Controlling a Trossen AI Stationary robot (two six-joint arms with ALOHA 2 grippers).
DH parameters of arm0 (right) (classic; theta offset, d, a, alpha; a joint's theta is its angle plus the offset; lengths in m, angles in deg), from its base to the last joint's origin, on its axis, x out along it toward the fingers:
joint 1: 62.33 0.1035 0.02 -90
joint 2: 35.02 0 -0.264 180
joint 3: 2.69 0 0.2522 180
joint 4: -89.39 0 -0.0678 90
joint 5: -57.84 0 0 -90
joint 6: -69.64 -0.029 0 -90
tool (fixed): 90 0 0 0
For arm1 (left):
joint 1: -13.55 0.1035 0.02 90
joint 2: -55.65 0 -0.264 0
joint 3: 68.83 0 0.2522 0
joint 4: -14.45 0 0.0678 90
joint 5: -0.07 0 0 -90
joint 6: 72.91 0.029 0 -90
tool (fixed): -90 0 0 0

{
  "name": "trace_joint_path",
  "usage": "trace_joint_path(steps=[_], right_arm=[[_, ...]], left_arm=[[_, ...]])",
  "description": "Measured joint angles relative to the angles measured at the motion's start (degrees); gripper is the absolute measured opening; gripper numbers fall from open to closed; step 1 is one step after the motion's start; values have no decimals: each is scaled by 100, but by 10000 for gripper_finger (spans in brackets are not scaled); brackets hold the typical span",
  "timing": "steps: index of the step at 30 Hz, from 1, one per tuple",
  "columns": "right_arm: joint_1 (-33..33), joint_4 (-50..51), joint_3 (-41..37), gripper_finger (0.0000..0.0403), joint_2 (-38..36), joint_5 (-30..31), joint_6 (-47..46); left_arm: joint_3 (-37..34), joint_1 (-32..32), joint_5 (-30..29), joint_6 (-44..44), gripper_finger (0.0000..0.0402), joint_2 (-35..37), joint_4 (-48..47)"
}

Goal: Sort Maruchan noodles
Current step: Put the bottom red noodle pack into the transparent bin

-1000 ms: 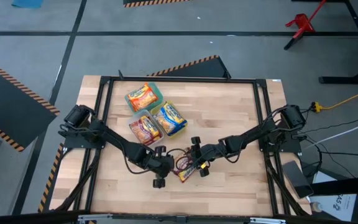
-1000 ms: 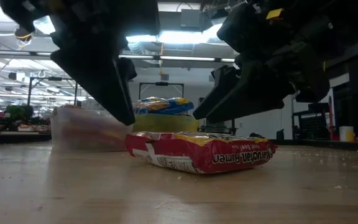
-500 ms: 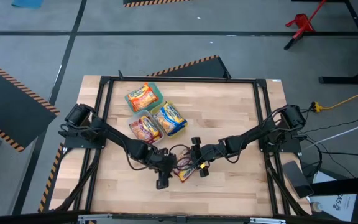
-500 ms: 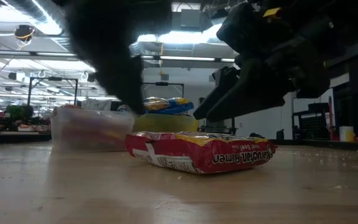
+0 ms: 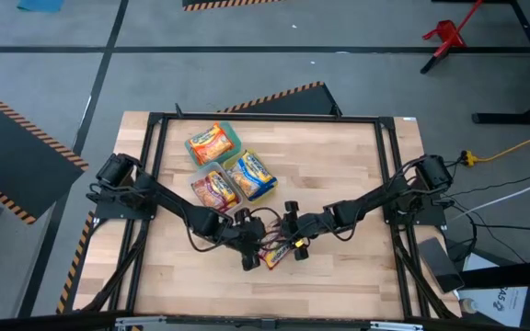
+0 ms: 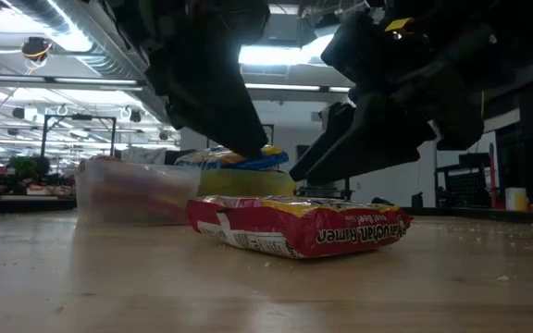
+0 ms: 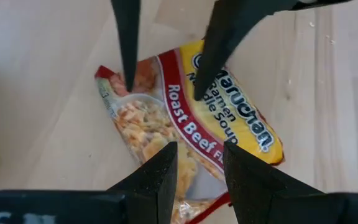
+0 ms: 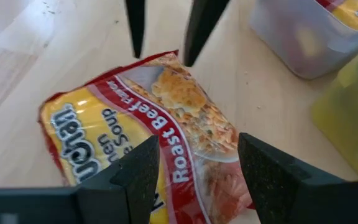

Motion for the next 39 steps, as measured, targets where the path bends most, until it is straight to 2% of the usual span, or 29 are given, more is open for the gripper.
trace_joint_path(steps=[5, 11, 15, 17, 21, 28, 35, 39], right_arm=[[0, 24, 0, 207, 2, 165, -1], [-2, 68, 0, 207, 2, 212, -35], [0, 104, 0, 207, 2, 214, -41], [0, 101, 0, 207, 2, 216, -42], [0, 107, 0, 207, 2, 220, -132], [0, 186, -2, 207, 2, 360, -263], [0, 224, -2, 207, 2, 354, -307], [0, 228, -2, 207, 2, 312, -305]], left_arm=[[4, 250, 606, -289, 140, 0, -237], [4, 412, 1401, 104, 183, 0, -455], [4, 402, 1632, 394, 224, 0, -695], [4, 340, 1517, 506, 243, 0, -815], [4, 88, 882, 611, 270, 0, -1194], [6, -244, 168, 612, 280, -35, -1195], [7, -240, 192, 644, 278, -516, -976], [7, -246, -36, 588, 278, -674, -757]])
